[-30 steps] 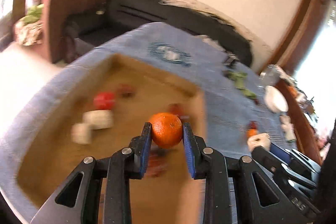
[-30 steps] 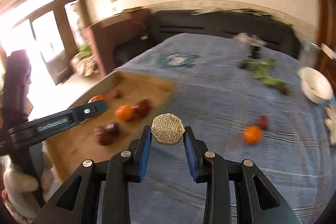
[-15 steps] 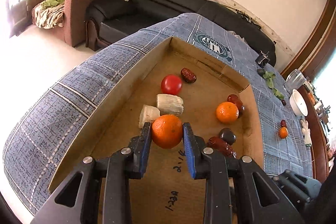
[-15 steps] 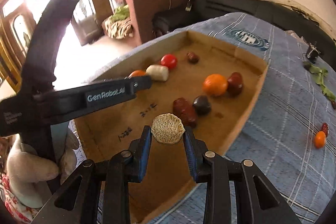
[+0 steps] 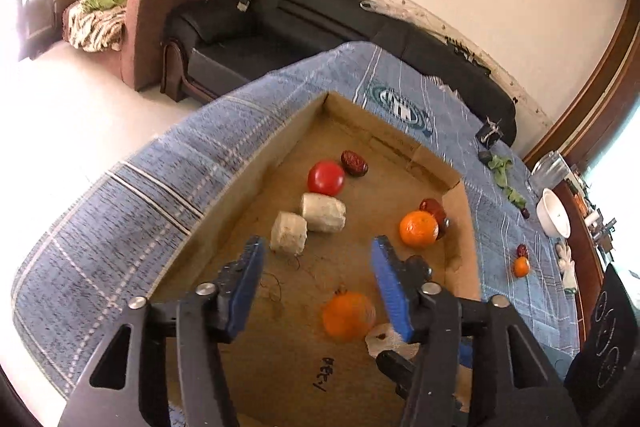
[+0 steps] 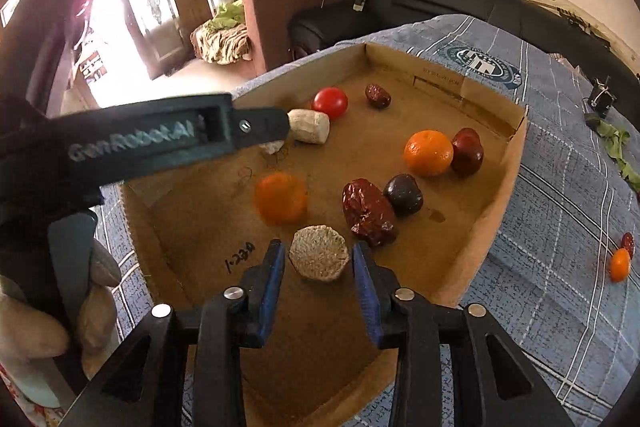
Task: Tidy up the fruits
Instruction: 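Lift both tools out of the tray back toward the last fruits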
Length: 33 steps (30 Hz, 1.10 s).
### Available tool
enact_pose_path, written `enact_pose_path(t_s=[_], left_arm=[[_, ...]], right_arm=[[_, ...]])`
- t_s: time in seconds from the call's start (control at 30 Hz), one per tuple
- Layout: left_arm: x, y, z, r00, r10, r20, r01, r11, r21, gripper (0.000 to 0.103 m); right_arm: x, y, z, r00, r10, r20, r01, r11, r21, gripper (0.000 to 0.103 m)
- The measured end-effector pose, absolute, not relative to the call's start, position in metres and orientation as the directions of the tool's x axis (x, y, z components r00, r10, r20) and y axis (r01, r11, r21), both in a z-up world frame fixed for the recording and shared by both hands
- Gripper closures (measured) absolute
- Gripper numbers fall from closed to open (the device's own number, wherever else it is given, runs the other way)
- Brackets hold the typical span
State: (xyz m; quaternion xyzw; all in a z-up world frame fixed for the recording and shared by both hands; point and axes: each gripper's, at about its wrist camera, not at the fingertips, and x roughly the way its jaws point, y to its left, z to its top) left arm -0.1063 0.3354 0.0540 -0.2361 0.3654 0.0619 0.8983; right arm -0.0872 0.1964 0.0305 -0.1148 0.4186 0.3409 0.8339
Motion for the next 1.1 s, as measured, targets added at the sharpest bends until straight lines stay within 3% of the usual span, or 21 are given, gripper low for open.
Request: enact_pose_path(t_s=[0.03,0.1,0.17,0.5,1.1], left_arm=[[-0.109,0.336,0.058,0.735,-0.053,-0.676,-0.285,0.88,-0.379,0.041],[-0.113,0.334,0.066,0.747,-0.027,-0.664,-0.295,0.882,-0.368,0.023],[-0.117,0.331,0.074,0.756,0.006,-0.654,-0.305,0.888,-0.344,0.017],[-0.121,0.274,0.096,0.761,0.072,-0.645,-0.239,0.955,-0.175,0.017],[-0.107,0.187,0.096,0.738,0.008,-0.675,-0.073,0.995,-0.068,0.017]], right_arm=[[-0.088,0.194,0.033,0.423,0.477,-0.771,-0.663,0.742,0.096,0.061],[-0.089,0.187,0.039,0.436,0.489,-0.756,-0.657,0.747,0.104,0.059],[-0.09,0.178,0.045,0.451,0.499,-0.739,-0.647,0.754,0.114,0.055],[-0.082,0.107,0.063,0.544,0.465,-0.698,-0.532,0.835,0.141,0.041],[-0.05,-0.052,0.063,0.645,0.315,-0.696,-0.237,0.949,0.209,0.04]])
